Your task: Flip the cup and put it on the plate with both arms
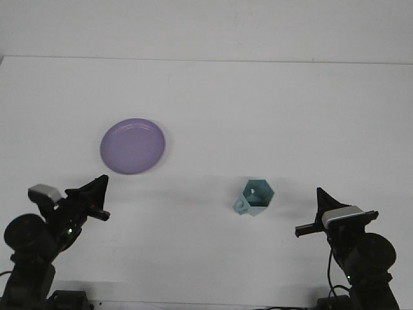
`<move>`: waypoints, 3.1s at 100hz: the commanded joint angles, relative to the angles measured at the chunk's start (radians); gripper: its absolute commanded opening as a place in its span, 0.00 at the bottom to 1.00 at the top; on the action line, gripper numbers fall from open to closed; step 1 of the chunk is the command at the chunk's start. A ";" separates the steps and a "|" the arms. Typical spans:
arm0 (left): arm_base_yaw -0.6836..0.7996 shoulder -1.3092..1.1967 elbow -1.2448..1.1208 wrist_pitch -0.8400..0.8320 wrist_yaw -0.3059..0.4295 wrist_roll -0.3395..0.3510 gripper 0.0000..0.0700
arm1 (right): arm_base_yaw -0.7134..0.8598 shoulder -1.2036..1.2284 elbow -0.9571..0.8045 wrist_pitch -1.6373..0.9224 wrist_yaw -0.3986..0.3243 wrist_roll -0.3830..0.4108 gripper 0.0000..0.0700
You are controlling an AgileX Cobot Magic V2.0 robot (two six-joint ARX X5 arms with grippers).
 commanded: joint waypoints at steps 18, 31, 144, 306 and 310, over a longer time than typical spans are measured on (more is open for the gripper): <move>-0.184 0.404 0.385 -0.285 0.018 0.169 0.02 | 0.000 -0.001 0.004 0.020 0.000 0.039 0.00; -0.312 0.605 0.566 -0.420 0.018 0.234 0.02 | 0.000 -0.001 0.004 0.024 0.000 0.047 0.00; -0.772 1.642 1.574 -0.957 -0.095 0.367 0.61 | 0.000 -0.001 0.004 0.027 0.000 0.058 0.00; -0.715 1.725 1.792 -1.137 -0.174 0.404 0.02 | 0.000 -0.001 0.004 0.026 0.000 0.059 0.00; -0.692 1.700 1.792 -1.149 -0.179 0.408 0.02 | 0.000 -0.001 0.004 0.026 -0.001 0.059 0.00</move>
